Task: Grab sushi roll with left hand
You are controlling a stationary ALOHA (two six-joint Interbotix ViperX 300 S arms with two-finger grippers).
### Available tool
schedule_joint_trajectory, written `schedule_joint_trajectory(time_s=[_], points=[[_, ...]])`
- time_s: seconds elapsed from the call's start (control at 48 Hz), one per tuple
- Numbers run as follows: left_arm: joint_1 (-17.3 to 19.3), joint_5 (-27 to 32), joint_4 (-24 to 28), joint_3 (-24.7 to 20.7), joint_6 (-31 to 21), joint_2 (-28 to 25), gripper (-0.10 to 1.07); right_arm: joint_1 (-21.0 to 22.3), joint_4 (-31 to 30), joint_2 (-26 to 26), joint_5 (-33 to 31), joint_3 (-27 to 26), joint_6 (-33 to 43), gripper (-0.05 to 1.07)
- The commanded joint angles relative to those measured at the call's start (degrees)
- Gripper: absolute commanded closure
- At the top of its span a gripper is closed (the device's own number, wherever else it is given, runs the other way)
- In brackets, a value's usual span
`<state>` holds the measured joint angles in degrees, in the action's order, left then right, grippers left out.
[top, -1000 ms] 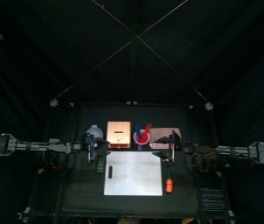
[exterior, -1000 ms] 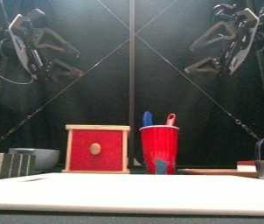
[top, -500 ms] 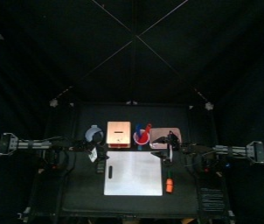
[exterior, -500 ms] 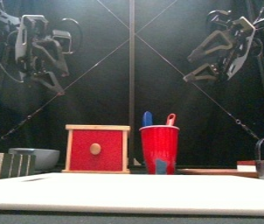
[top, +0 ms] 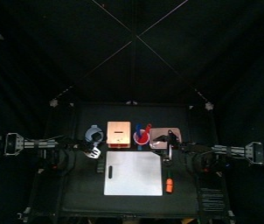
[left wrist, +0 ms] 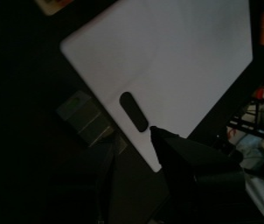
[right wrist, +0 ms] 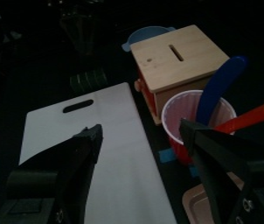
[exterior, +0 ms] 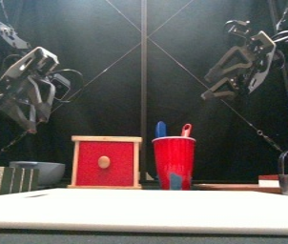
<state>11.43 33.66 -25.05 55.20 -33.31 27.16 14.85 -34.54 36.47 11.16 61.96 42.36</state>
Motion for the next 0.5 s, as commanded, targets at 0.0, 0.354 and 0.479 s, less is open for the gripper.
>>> schedule_joint_trajectory(time_s=[0.0, 0.354, 0.479], points=[[-0.18, 0.79, 1.93, -2.11, -3.96, 0.0, 0.21, 0.44, 0.0, 0.26, 0.26, -0.18, -0.18, 0.04], [-7.29, 3.78, 11.34, -1.58, -28.04, -1.67, -0.04, 0.97, -0.62, 0.26, 0.26, 1.32, -0.18, 0.04], [-10.28, 3.96, 13.97, -1.58, -36.39, -3.43, -0.04, 1.32, -1.85, 0.26, 0.26, 1.32, -0.18, 0.04]])
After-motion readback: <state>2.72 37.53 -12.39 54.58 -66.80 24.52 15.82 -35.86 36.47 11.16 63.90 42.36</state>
